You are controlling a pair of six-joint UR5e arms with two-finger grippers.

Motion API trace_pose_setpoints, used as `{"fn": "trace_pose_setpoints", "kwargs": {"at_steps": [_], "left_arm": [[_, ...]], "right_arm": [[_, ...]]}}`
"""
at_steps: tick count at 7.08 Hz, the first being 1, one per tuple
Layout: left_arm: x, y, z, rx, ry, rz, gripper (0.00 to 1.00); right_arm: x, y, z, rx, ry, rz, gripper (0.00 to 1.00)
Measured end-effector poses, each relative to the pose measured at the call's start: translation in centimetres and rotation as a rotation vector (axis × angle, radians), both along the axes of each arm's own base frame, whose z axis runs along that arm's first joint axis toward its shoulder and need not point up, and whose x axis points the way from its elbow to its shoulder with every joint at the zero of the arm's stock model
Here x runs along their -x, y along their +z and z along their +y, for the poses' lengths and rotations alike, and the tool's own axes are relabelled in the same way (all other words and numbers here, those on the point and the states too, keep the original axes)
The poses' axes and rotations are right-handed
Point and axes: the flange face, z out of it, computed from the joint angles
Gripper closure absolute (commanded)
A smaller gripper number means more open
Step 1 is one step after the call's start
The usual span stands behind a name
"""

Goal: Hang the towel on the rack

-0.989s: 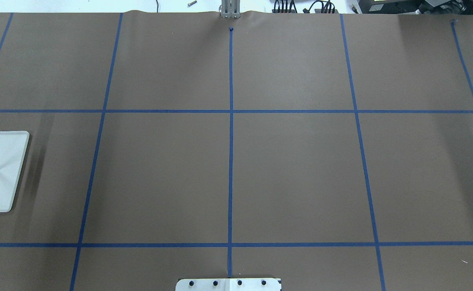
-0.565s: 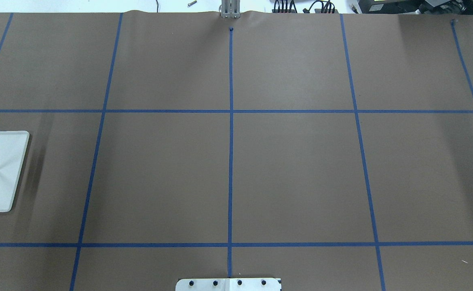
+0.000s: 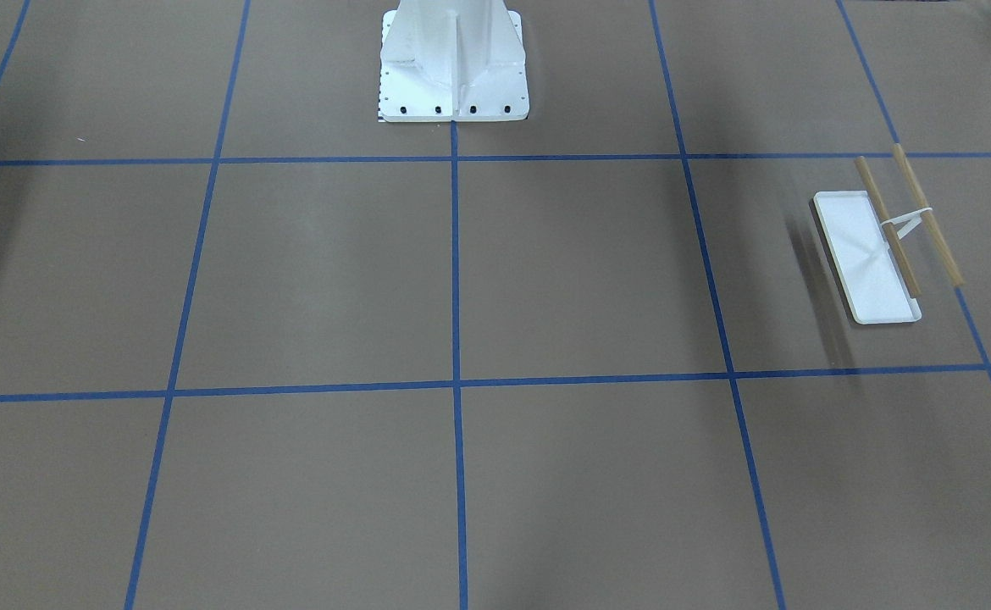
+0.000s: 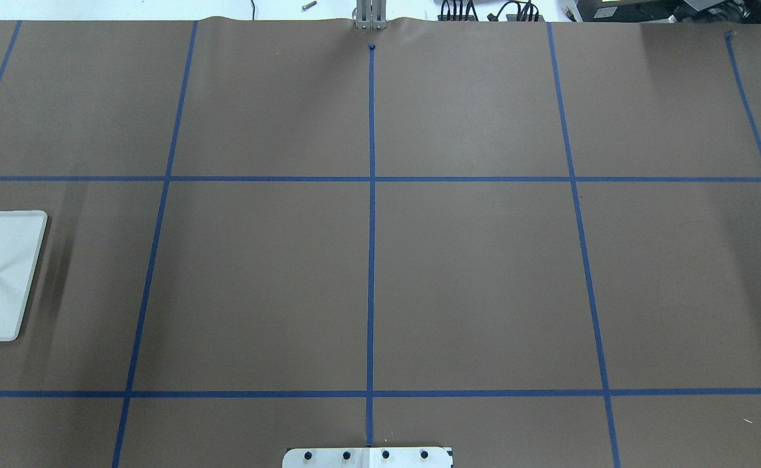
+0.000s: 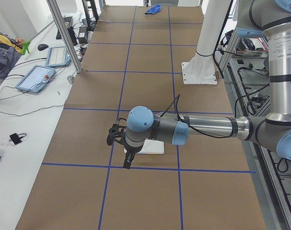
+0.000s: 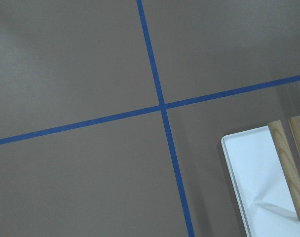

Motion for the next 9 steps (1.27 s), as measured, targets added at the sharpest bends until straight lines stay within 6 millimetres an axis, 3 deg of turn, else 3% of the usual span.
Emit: {"fn": "trace_pose_setpoints", "kwargs": {"at_steps": [4,6,9], "left_arm": [[0.0,0.4,0.1,0.011,-0.001,0.000,0.02],[0.0,0.6,0.1,0.016,-0.002,0.002,0.02],[0.0,0.6,0.1,0.019,-0.001,0.004,0.02]], "right_arm": [[-1.1,7.1,0.3,-0.065,-0.093,0.020,0.00],[-3.7,9.7,0.2,-0.071,-0.084,0.037,0.00],[-8.4,14.6,-2.0,-0.064,-0.091,0.049,0.00]]}}
